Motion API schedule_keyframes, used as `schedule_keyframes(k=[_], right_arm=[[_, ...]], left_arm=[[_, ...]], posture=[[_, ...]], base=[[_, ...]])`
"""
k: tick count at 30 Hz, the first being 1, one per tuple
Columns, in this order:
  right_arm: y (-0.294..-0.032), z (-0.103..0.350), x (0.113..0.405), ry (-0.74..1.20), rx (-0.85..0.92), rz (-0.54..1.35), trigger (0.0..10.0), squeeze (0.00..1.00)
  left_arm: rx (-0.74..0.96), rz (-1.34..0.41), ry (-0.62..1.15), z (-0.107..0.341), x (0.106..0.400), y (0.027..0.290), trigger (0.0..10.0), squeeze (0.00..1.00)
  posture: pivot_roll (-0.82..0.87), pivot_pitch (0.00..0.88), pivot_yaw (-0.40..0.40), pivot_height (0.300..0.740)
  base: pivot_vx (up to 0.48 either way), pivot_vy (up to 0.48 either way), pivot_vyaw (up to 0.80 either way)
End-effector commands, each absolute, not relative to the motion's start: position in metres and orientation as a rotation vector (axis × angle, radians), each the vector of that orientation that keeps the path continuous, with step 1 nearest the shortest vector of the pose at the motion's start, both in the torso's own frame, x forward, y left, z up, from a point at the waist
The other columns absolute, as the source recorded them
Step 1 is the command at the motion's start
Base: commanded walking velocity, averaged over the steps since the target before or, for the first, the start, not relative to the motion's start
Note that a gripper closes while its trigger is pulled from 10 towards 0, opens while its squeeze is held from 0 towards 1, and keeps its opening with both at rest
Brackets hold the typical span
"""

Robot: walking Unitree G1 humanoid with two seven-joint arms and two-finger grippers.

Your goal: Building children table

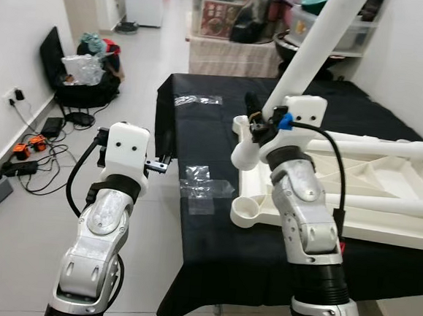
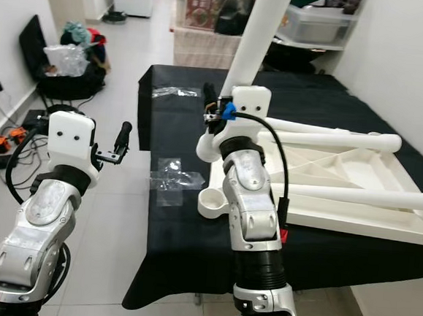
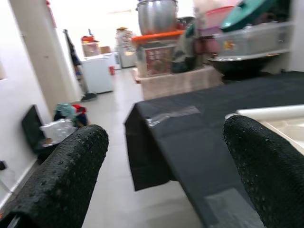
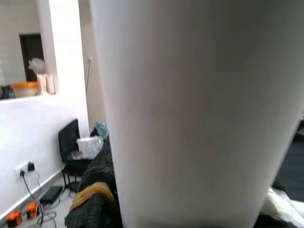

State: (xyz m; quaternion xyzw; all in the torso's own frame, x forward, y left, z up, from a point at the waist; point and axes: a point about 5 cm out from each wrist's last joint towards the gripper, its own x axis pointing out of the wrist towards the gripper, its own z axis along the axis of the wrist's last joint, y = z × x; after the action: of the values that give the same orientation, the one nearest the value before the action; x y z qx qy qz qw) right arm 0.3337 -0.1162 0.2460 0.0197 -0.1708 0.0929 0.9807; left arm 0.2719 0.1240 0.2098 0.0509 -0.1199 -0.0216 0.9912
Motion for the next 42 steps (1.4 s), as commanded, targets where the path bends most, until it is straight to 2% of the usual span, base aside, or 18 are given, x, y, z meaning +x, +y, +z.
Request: schedule_keyframes(k=[1,9,11,13,14,17,19,21,23,24,25,31,35,38,39,42], right_arm=[[-0.120,0.250,0.336,-0.340,0.055,0.195,10.0,0.00],[-0.126,0.249,0.352,-0.243,0.060,0.324,10.0,0.00],[-0.136,0.253,0.361,-0.231,0.042,0.364,10.0,0.00],[-0.136,0.253,0.361,-0.231,0.042,0.364,10.0,0.00],[-0.143,0.257,0.365,-0.239,0.032,0.395,10.0,0.00],[-0.147,0.261,0.367,-0.251,0.039,0.450,10.0,0.00],[-0.150,0.267,0.365,-0.269,0.057,0.599,10.0,0.00],[-0.150,0.267,0.365,-0.269,0.057,0.599,10.0,0.00],[-0.153,0.264,0.359,-0.223,0.086,0.789,10.0,0.00],[-0.153,0.264,0.359,-0.223,0.086,0.789,10.0,0.00],[-0.157,0.261,0.356,-0.183,0.103,0.890,10.0,0.00],[-0.157,0.258,0.356,-0.161,0.081,0.945,10.0,0.00],[-0.154,0.259,0.369,-0.113,0.046,1.092,10.0,0.00],[-0.154,0.259,0.369,-0.113,0.046,1.092,10.0,0.00],[-0.154,0.272,0.371,-0.151,0.050,1.186,10.0,0.00],[-0.156,0.281,0.371,-0.177,0.045,1.238,10.0,0.00]], left_arm=[[0.107,-0.050,-0.218,0.206,0.269,0.122,10.0,0.00],[0.124,-0.140,-0.149,0.186,0.255,0.117,10.0,0.00],[0.135,-0.268,-0.108,0.174,0.244,0.113,10.0,0.00],[0.135,-0.268,-0.108,0.174,0.244,0.113,10.0,0.00],[0.138,-0.358,-0.082,0.166,0.236,0.111,10.0,0.00],[0.127,-0.431,-0.058,0.159,0.228,0.108,10.0,0.00],[0.119,-0.510,-0.021,0.151,0.215,0.101,10.0,0.00],[0.119,-0.510,-0.021,0.151,0.215,0.101,10.0,0.00],[0.097,-0.546,-0.003,0.149,0.207,0.095,10.0,0.00],[0.097,-0.546,-0.003,0.149,0.207,0.095,10.0,0.00],[0.090,-0.566,-0.001,0.151,0.203,0.092,10.0,0.00],[0.087,-0.579,-0.006,0.154,0.201,0.090,10.0,0.00],[0.075,-0.624,-0.018,0.165,0.190,0.085,10.0,0.00],[0.075,-0.624,-0.018,0.165,0.190,0.085,10.0,0.00],[0.069,-0.635,-0.018,0.169,0.183,0.086,10.0,0.00],[0.068,-0.635,-0.017,0.171,0.179,0.088,10.0,0.00]], posture=[[0.02,0.000,-0.041,0.740],[0.02,0.024,-0.046,0.740],[0.03,0.034,-0.052,0.740],[0.03,0.034,-0.052,0.740],[0.04,0.049,-0.056,0.740],[0.04,0.062,-0.059,0.740],[0.05,0.089,-0.057,0.740],[0.05,0.089,-0.057,0.740],[0.06,0.116,-0.049,0.740],[0.06,0.116,-0.049,0.740],[0.07,0.122,-0.045,0.740],[0.07,0.136,-0.041,0.740],[0.12,0.183,-0.047,0.740],[0.12,0.183,-0.047,0.740],[0.13,0.209,-0.044,0.740],[0.13,0.215,-0.043,0.740]], base=[[0.000,0.000,0.00],[0.000,0.000,0.00],[0.000,0.000,0.00],[0.000,0.000,0.00],[0.000,0.000,0.00],[0.000,0.000,0.00],[0.000,0.000,0.00],[0.000,0.000,0.00],[0.000,0.000,0.00],[0.000,0.000,0.00],[0.000,0.000,0.00],[0.000,0.000,0.00],[0.000,0.000,0.00],[0.000,0.000,0.00],[0.000,0.000,0.00],[0.000,0.000,0.00]])
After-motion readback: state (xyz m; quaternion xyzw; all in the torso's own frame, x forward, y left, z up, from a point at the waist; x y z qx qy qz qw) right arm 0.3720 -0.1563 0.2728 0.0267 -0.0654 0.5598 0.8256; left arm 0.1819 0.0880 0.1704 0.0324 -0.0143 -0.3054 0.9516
